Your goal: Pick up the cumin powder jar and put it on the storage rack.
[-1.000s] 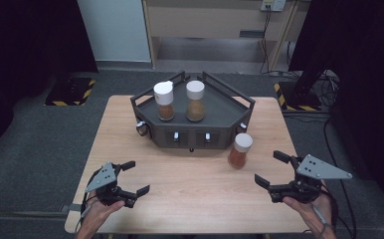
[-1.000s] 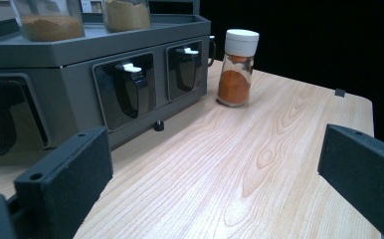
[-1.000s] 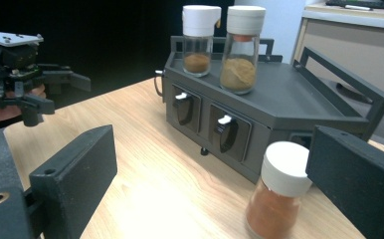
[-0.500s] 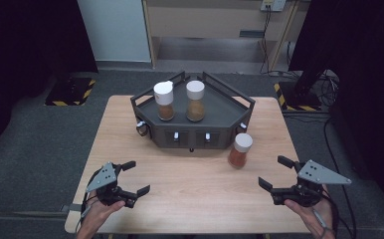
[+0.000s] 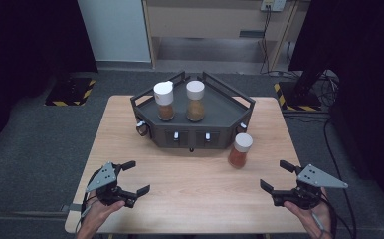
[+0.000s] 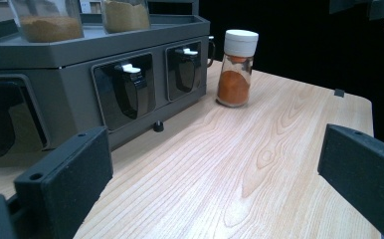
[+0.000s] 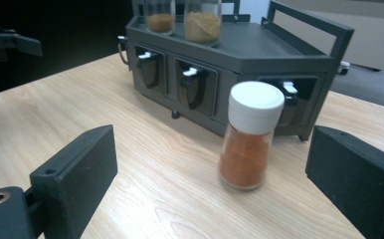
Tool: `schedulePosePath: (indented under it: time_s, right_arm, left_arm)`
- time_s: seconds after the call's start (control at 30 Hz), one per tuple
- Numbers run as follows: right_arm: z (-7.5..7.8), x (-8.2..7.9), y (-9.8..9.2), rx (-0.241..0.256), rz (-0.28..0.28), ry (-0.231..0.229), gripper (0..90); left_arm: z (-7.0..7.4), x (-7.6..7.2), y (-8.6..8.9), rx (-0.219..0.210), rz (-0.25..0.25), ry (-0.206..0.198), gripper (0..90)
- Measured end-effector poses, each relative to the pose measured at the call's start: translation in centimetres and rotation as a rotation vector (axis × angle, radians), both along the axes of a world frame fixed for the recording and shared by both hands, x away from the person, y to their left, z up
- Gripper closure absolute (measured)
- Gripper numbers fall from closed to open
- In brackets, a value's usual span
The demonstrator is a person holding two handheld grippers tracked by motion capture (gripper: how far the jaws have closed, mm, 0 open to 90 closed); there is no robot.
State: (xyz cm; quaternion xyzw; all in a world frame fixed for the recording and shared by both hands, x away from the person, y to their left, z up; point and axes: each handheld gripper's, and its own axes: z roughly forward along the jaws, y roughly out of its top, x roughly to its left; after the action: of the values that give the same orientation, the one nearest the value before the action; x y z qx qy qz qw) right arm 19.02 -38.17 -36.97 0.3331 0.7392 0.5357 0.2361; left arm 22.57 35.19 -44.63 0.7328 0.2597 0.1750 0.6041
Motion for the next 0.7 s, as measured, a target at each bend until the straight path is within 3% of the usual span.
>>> schedulePosePath:
  time_s: [0.7]
  right_arm:
    - [-2.7,-0.2,-0.3,-0.004,-0.043,0.021,7.0]
  left_arm:
    - [0.0,0.0,0.0,-0.004,0.003,-0.001,0.0]
